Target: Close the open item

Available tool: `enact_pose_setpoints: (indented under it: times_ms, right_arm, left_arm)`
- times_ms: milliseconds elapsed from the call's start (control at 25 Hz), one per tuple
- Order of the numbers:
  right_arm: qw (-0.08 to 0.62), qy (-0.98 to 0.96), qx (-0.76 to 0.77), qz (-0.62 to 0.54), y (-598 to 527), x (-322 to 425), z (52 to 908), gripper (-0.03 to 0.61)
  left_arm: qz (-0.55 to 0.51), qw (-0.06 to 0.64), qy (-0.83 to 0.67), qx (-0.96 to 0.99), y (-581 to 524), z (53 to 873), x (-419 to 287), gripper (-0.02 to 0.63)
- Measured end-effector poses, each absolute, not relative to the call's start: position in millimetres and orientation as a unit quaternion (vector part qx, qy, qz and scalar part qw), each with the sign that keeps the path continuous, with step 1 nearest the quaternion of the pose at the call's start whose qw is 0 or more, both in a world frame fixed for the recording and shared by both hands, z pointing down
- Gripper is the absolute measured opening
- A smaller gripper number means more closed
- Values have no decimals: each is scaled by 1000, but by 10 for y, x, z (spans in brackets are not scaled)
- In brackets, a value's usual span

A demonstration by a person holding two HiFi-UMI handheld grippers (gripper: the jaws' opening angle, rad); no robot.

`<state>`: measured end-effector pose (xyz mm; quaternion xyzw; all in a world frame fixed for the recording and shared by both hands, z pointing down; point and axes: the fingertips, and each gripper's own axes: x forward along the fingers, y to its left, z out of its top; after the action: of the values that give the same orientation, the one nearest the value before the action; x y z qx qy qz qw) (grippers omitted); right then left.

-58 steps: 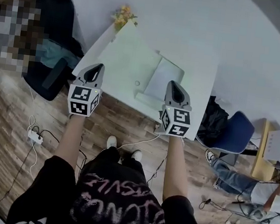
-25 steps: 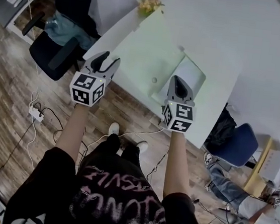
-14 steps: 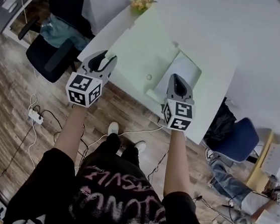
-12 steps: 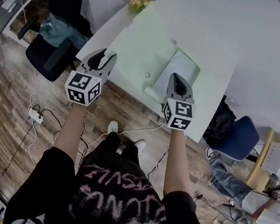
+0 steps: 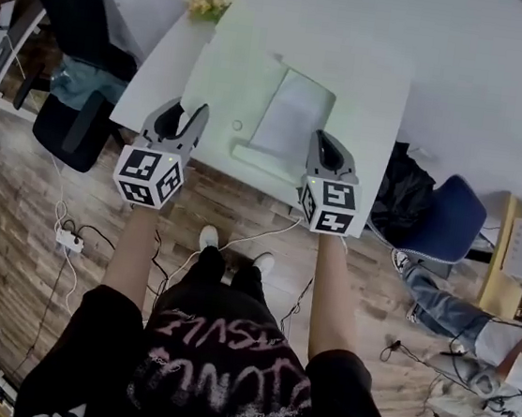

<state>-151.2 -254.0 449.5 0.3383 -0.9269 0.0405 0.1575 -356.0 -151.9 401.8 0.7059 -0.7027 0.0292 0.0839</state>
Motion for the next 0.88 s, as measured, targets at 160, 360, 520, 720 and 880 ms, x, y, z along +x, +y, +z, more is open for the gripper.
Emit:
enact_pose_setpoints:
  times_ms: [160, 360, 520, 720, 880]
  right_arm:
    - [154, -919, 359, 51, -2614, -1194, 4533, 9]
    - [146, -914, 374, 60, -2609, -924, 4559, 9]
    - [138, -908, 389, 69, -2604, -697, 4580, 9]
    - [132, -898, 410, 84, -2582, -424, 4683, 9]
    - [130, -892, 424, 91, -2536, -252, 4731, 9]
  left_arm:
    - [31, 78, -684, 725, -1663, 3987, -3238, 141]
    - [46, 78, -654, 751, -1761, 4023, -2833, 141]
    - [55, 85, -635, 766, -1826, 4072, -2578, 144]
    - [79, 81, -599, 793, -1879, 4143, -2235, 163]
    - [106, 79, -562, 817, -1917, 4227, -1940, 195]
